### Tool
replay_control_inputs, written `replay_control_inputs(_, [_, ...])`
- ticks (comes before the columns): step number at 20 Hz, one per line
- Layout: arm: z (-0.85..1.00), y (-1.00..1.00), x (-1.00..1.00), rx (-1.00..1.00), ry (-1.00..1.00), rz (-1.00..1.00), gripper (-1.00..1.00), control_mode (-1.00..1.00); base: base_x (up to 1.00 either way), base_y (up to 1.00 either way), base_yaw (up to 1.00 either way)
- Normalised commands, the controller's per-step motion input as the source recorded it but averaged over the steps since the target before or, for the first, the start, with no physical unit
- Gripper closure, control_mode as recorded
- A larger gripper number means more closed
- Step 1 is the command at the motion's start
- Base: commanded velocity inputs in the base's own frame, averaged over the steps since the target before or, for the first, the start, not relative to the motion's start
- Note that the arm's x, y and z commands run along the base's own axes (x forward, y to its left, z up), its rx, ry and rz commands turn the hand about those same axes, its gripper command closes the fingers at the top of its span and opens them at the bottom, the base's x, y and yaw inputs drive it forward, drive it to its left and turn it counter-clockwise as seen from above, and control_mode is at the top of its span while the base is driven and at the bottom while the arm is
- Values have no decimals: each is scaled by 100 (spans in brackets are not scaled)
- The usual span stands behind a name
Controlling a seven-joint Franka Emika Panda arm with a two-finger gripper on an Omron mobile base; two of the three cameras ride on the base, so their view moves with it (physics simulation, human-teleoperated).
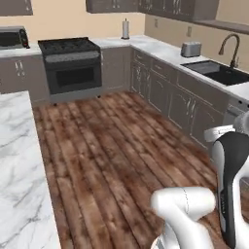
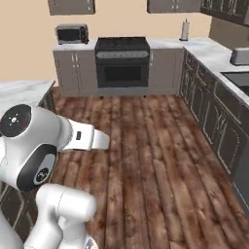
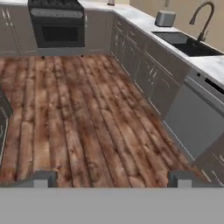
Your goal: Transport the fish and broccoli to the fridge. Place the fish on the rack containing meat and place the broccoli on the rack containing the vegetable, ensuring meats and vegetables are on different racks.
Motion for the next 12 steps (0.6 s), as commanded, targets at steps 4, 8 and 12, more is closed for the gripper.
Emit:
replay_control_inputs(4, [0,0,0,0,0,0,-100,100,70,0,91])
replay_control_inputs(8, [0,0,0,0,0,0,-100,100,100,0,72])
replay_control_inputs(12, [0,0,0,0,0,0,-100,100,100,-1,45])
